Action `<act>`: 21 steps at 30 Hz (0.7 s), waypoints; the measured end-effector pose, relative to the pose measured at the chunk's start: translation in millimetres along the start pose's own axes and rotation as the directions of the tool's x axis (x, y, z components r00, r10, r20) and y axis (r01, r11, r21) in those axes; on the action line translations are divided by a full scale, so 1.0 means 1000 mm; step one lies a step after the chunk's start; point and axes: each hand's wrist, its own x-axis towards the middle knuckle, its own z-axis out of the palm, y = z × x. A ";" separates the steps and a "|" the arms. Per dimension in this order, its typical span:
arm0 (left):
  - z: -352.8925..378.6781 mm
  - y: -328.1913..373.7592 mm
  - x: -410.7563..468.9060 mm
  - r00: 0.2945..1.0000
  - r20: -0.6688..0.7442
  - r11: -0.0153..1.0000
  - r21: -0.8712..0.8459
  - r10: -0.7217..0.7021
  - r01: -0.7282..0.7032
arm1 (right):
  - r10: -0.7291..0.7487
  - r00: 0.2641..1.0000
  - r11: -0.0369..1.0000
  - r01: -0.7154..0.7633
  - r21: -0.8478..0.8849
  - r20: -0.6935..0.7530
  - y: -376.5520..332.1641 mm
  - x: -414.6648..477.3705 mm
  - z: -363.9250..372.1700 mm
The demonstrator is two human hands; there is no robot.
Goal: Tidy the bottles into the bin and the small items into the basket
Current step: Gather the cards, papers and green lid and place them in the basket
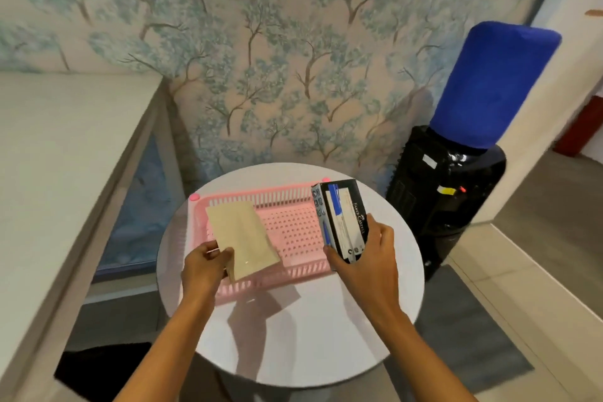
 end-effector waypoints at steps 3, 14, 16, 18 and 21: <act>0.013 0.011 0.037 0.998 -0.053 0.998 0.056 0.019 -0.016 | -0.013 0.999 1.000 0.013 0.006 0.037 -0.001 0.043 0.031; 0.036 -0.015 0.166 0.984 -0.141 0.904 0.396 -0.112 0.160 | 0.219 0.935 0.960 -0.154 -0.234 0.280 0.007 0.105 0.166; 0.041 -0.021 0.182 0.984 -0.138 0.875 0.456 -0.112 0.163 | 0.252 0.913 0.945 -0.161 -0.284 0.322 0.010 0.110 0.190; 0.046 -0.026 0.195 0.981 -0.156 0.844 0.505 -0.117 0.182 | 0.292 0.891 0.930 -0.180 -0.319 0.348 0.013 0.114 0.213; 0.050 -0.035 0.208 0.978 -0.176 0.802 0.566 -0.112 0.194 | 0.342 0.863 0.901 -0.189 -0.389 0.372 0.015 0.115 0.239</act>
